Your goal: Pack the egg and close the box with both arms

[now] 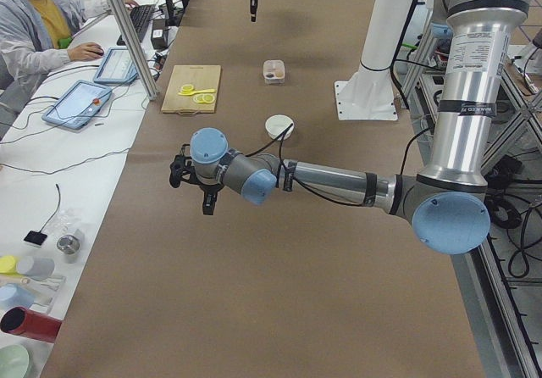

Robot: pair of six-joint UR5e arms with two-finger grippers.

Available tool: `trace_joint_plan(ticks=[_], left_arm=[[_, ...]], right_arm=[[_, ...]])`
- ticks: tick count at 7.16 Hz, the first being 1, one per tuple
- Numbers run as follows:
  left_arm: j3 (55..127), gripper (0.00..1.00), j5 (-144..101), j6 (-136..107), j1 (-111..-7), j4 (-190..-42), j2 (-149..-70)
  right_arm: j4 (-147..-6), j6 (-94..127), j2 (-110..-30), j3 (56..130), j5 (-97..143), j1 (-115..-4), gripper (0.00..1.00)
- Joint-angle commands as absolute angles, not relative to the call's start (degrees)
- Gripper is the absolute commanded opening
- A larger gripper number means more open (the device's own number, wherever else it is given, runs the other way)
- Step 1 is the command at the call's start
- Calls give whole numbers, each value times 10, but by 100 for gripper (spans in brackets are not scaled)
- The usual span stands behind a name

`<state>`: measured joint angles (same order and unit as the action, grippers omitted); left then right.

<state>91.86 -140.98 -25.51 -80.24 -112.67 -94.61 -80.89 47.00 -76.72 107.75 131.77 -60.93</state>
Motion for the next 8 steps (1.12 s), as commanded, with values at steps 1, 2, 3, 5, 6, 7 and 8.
trace_joint_plan(ticks=[1,2,3,5,6,7,8], left_arm=[[922,97,-1411,-203,-819,-1129,-910],[929,97,-1412,-195,-834,-1129,-896],[947,97,-1404,-198,-838,-1126,-874],[944,97,-1397,-195,-843,-1064,-873],[944,97,-1379,-166,-843,-1054,-862],[940,97,-1362,-136,-840,-1052,-849],[940,97,-1340,-135,-840,-1052,-846]], right_arm=[[-812,305,-858,1066,1330,-698,100],[-815,248,-872,1038,1334,-744,100],[-838,177,-874,1011,1332,-771,100],[-868,74,-873,961,1324,-822,100],[-875,49,-873,944,1315,-839,100],[-884,19,-870,925,1314,-846,100],[-902,-2,-862,916,1313,-845,100]])
